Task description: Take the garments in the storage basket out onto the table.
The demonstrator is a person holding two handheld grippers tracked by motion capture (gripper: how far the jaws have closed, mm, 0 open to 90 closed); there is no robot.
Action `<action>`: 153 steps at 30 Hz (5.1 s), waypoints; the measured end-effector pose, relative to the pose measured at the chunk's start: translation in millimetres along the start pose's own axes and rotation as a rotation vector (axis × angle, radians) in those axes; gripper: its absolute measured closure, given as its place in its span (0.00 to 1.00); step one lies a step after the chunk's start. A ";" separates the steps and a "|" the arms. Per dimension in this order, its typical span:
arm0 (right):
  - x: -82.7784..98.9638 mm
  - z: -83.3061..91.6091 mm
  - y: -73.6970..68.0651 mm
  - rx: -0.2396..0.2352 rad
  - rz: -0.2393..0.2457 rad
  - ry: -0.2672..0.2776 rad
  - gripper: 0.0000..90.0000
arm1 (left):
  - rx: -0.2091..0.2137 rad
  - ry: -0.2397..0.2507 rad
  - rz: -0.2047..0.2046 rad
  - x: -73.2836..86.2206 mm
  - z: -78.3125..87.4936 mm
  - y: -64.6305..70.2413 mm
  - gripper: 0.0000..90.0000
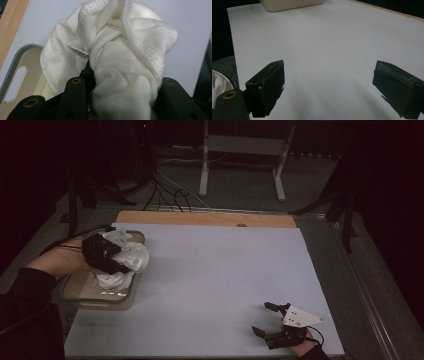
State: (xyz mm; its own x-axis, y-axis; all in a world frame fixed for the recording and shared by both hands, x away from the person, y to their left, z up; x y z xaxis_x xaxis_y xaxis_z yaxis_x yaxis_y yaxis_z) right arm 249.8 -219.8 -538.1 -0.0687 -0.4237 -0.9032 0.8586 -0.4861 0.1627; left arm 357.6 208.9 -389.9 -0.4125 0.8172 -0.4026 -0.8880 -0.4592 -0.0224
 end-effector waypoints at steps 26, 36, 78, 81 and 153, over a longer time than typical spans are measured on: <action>-0.3 -0.4 -0.7 -0.007 0.000 -0.003 0.12 | 0.084 0.054 -0.026 -69.4 -12.6 23.3 0.67; -1.3 -0.5 -0.3 0.000 0.001 0.007 0.12 | 0.108 0.068 -0.026 -97.3 -27.5 32.4 0.67; -1.1 -0.7 4.3 0.029 -0.010 0.008 0.12 | 0.108 0.125 0.083 -189.4 -81.4 66.4 0.66; -0.8 -0.4 4.9 0.033 -0.012 0.007 0.12 | 0.100 0.142 0.082 -193.8 -84.0 66.7 0.66; 0.0 0.4 5.3 0.046 -0.005 0.003 0.12 | 0.153 0.318 0.218 -222.8 -104.8 65.5 0.00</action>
State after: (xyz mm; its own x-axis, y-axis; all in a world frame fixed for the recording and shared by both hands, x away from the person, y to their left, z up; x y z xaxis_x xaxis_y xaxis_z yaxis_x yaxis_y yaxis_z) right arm 254.2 -222.6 -537.1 -0.0720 -0.4190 -0.9051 0.8338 -0.5233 0.1760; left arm 412.6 -39.7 -397.6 -0.5320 0.5476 -0.6459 -0.8169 -0.5326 0.2213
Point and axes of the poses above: each handheld gripper's, and its own axes: z roughly backward along the jaws, x roughly out of its underside, y roughly to its right, the point moved 7 cm from there along -z, roughly forward along the jaws, and after that the axes turned 11 degrees about z, right-handed, at the moved point
